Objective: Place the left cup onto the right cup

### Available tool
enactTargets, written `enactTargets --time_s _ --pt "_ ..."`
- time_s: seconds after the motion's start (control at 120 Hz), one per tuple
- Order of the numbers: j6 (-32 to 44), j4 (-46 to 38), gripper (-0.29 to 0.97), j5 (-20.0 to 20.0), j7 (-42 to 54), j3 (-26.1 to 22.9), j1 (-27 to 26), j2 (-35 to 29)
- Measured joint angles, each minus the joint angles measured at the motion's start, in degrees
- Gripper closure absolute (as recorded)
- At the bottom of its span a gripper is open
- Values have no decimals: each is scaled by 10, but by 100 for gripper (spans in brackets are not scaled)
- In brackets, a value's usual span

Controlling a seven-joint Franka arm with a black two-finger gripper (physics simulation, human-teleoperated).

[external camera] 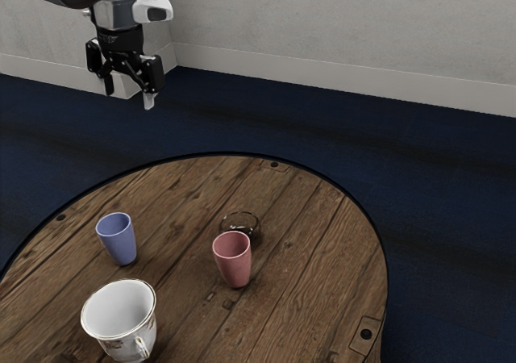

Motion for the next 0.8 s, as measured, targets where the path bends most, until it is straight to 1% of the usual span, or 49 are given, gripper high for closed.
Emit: enactTargets --time_s 0.075,0.167,0.233,0.342,0.442,0.525,0.625,0.725,0.8 --pt "5 -2 0 1 2 0 0 1" --pt "30 -22 0 3 5 1 -1 14" --pt "52 -66 0 5 5 6 -5 0" --pt "103 -172 0 5 2 22 -19 -47" --pt "155 -253 0 5 -8 38 -11 -72" --pt "204 -316 0 4 -18 56 0 -76" --pt "260 -373 0 6 -35 63 6 -76" --pt "320 -417 0 7 -53 65 5 -69" --pt "357 -430 0 7 -66 65 5 -63"
